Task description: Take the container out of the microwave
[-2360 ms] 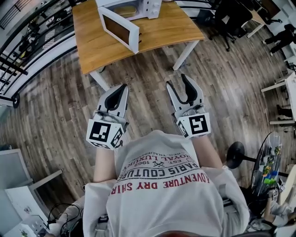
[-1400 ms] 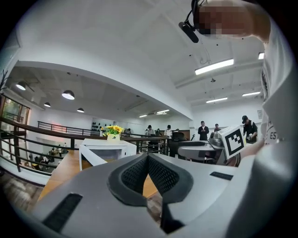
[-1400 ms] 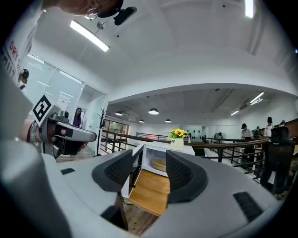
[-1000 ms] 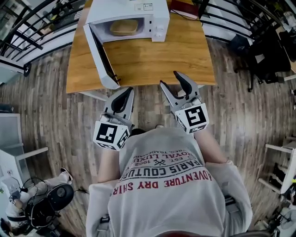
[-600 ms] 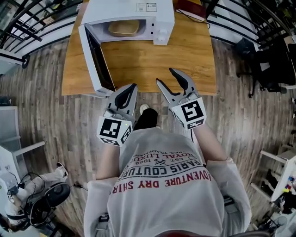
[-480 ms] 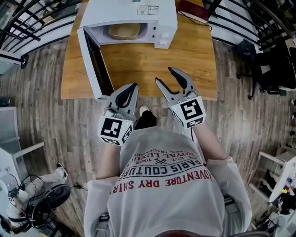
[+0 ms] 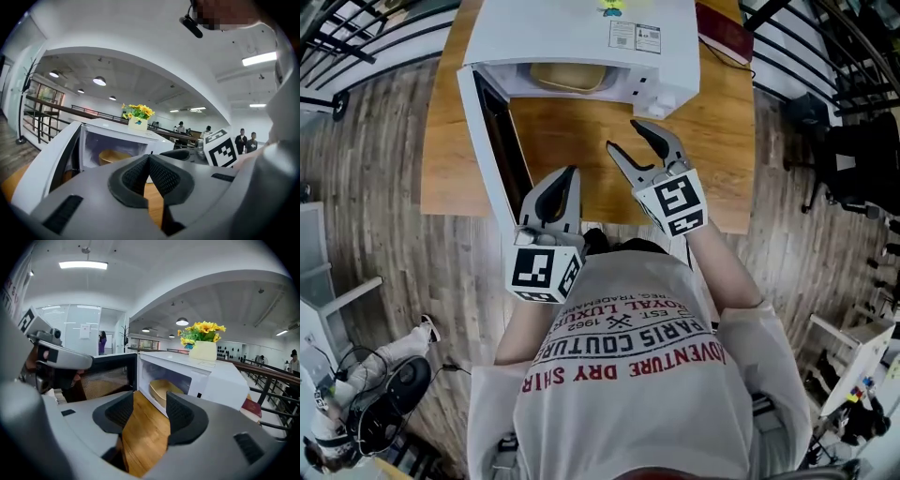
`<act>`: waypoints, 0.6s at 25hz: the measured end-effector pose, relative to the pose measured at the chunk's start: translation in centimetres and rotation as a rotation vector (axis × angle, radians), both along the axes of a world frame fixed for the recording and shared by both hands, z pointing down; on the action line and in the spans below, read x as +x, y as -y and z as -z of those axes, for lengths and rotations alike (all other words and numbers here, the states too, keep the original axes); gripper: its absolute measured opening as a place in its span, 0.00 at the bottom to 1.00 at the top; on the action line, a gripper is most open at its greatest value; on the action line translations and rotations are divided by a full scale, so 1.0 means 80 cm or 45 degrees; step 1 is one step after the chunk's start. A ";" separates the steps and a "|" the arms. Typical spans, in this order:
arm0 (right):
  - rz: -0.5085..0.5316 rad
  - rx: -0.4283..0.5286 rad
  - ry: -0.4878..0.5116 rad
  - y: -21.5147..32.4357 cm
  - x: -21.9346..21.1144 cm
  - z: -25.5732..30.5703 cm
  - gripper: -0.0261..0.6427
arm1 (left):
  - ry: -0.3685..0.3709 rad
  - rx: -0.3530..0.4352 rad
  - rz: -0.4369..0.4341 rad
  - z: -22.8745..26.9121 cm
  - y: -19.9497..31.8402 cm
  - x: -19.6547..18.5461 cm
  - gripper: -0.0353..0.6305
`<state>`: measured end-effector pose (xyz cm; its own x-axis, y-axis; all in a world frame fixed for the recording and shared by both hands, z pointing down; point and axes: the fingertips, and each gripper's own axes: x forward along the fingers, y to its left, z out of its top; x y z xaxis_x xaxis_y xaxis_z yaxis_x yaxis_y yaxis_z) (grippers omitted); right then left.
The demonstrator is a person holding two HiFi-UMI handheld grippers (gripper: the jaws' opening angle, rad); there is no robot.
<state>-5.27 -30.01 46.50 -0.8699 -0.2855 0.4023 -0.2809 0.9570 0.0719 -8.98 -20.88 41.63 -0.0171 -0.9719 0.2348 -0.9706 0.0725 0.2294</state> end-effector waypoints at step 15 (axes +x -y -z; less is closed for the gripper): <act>0.216 -0.014 -0.273 0.042 -0.125 -0.091 0.39 | 0.094 -0.148 0.329 -0.038 -0.024 -0.065 0.07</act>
<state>-15.29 -33.41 53.80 -0.7995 -0.1376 0.5847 -0.0959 0.9902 0.1018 -14.19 -18.97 44.67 -0.2818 -0.8996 0.3336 -0.9303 0.3413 0.1347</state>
